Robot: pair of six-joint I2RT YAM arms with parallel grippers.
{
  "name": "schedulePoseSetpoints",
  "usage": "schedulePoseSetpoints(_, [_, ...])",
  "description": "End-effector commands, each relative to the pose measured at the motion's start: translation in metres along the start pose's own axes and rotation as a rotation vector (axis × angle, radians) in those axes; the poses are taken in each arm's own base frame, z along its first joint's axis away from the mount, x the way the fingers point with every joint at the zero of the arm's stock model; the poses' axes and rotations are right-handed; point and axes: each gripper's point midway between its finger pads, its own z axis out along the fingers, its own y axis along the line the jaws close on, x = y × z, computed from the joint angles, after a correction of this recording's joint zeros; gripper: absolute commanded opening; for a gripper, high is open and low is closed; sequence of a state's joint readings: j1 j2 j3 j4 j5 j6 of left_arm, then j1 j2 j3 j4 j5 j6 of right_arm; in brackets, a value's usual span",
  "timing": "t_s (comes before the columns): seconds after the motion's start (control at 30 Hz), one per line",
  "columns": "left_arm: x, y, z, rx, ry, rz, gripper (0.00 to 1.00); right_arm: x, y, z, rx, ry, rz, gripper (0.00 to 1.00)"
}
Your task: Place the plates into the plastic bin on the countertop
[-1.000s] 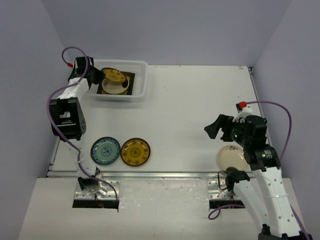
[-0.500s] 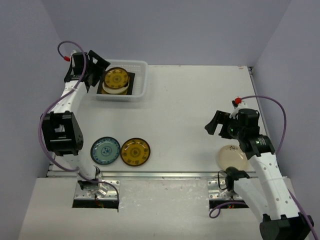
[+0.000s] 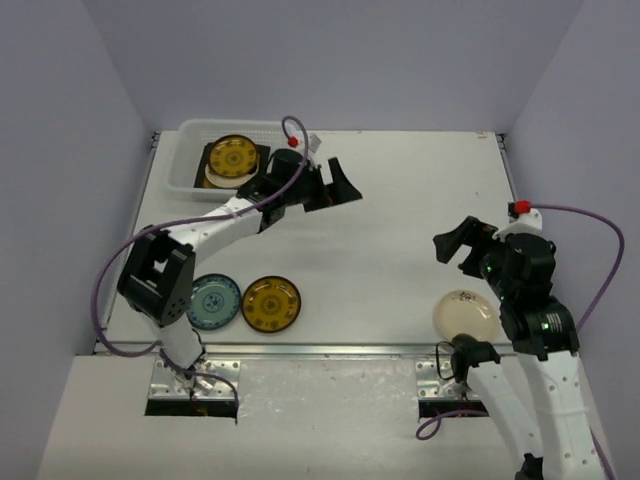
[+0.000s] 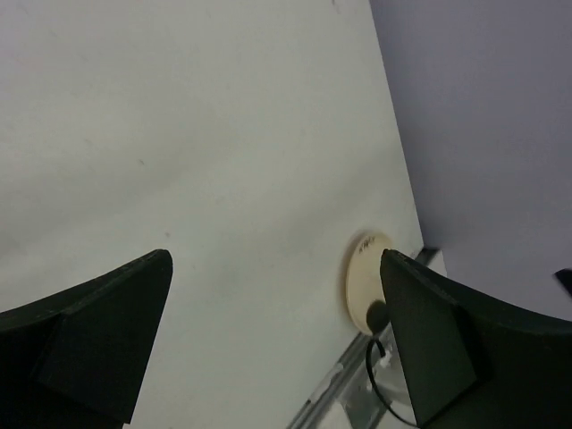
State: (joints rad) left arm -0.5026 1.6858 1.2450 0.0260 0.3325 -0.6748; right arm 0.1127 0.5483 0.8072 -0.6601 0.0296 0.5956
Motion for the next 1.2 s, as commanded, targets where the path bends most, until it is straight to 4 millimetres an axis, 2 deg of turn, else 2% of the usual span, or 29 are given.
schedulePoseSetpoints(0.0, [0.109, -0.036, 0.034, 0.212, 0.290, 0.028, 1.00, -0.052, -0.003, -0.049, 0.049, -0.237, 0.050, 0.99])
schedulePoseSetpoints(0.03, [0.133, -0.047, 0.041, 0.239, 0.340, 0.032, 1.00, -0.056, -0.001, -0.055, 0.038, -0.251, 0.047, 0.99])
schedulePoseSetpoints(0.07, [0.172, -0.064, 0.049, 0.281, 0.422, 0.038, 1.00, -0.062, 0.003, -0.065, 0.020, -0.273, 0.042, 0.99])
schedulePoseSetpoints(0.13, [0.222, -0.090, 0.053, 0.342, 0.507, 0.051, 1.00, -0.067, 0.008, -0.073, 0.001, -0.280, 0.032, 0.99])
schedulePoseSetpoints(0.17, [0.230, -0.086, 0.056, 0.330, 0.523, 0.036, 1.00, -0.068, 0.010, -0.074, -0.005, -0.277, 0.030, 0.99])
schedulePoseSetpoints(0.2, [0.251, -0.089, 0.059, 0.324, 0.552, 0.024, 1.00, -0.069, 0.012, -0.075, -0.012, -0.277, 0.029, 0.99])
schedulePoseSetpoints(0.3, [0.292, -0.090, 0.067, 0.287, 0.593, 0.018, 1.00, -0.066, 0.011, -0.075, -0.018, -0.280, 0.038, 0.99])
schedulePoseSetpoints(0.43, [0.327, -0.075, 0.084, 0.232, 0.613, -0.031, 0.94, -0.060, 0.015, -0.072, -0.057, -0.293, 0.062, 0.99])
schedulePoseSetpoints(0.5, [0.339, -0.067, 0.094, 0.194, 0.611, -0.058, 0.89, -0.056, 0.017, -0.068, -0.077, -0.288, 0.070, 0.99])
schedulePoseSetpoints(0.57, [0.341, -0.063, 0.102, 0.161, 0.590, -0.083, 0.85, -0.050, 0.017, -0.061, -0.086, -0.270, 0.076, 0.99])
schedulePoseSetpoints(0.7, [0.346, -0.050, 0.121, 0.083, 0.546, -0.107, 0.69, -0.042, 0.019, -0.056, -0.105, -0.241, 0.078, 0.99])
schedulePoseSetpoints(0.83, [0.346, -0.043, 0.139, 0.021, 0.518, -0.102, 0.65, -0.041, 0.019, -0.057, -0.114, -0.254, 0.079, 0.99])
schedulePoseSetpoints(0.97, [0.358, -0.030, 0.149, -0.022, 0.534, -0.097, 0.56, -0.044, 0.018, -0.061, -0.111, -0.277, 0.066, 0.99])
schedulePoseSetpoints(1.17, [0.371, -0.015, 0.152, -0.053, 0.559, -0.070, 0.25, -0.047, 0.016, -0.064, -0.102, -0.294, 0.039, 0.99])
